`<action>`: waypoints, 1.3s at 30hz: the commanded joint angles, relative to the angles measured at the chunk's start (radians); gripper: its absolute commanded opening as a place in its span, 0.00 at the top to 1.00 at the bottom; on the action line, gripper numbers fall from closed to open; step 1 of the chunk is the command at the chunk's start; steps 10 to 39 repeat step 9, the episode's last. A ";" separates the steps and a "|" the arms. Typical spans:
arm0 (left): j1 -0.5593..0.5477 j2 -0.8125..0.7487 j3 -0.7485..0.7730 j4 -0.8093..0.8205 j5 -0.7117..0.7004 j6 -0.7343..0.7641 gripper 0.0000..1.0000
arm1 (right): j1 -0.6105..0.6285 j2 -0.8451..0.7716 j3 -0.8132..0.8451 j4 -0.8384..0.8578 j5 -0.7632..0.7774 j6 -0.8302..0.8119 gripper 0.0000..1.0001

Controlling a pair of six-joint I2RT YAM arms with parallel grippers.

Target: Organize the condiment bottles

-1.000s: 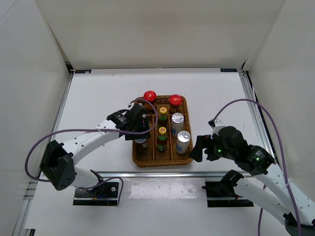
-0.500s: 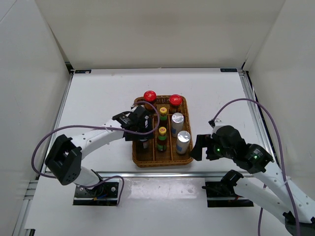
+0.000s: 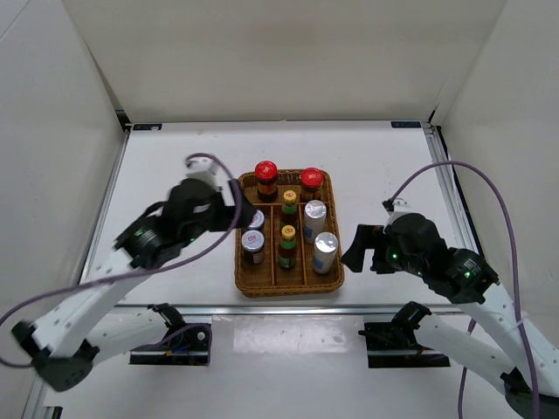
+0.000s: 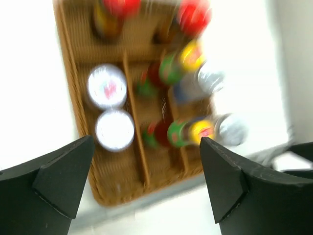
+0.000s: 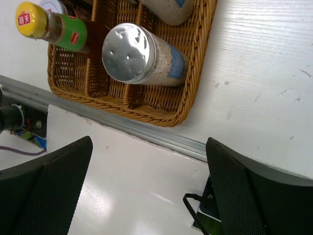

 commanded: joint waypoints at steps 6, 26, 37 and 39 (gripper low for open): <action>-0.002 -0.346 -0.127 0.238 -0.422 0.541 0.00 | 0.002 0.032 0.061 -0.020 0.039 0.006 0.00; -0.002 -0.359 -0.187 0.311 -0.520 0.620 0.00 | 0.002 0.023 0.061 -0.029 0.050 -0.005 0.00; -0.002 -0.359 -0.187 0.311 -0.520 0.620 0.00 | 0.002 0.023 0.061 -0.029 0.050 -0.005 0.00; -0.002 -0.359 -0.187 0.311 -0.520 0.620 0.00 | 0.002 0.023 0.061 -0.029 0.050 -0.005 0.00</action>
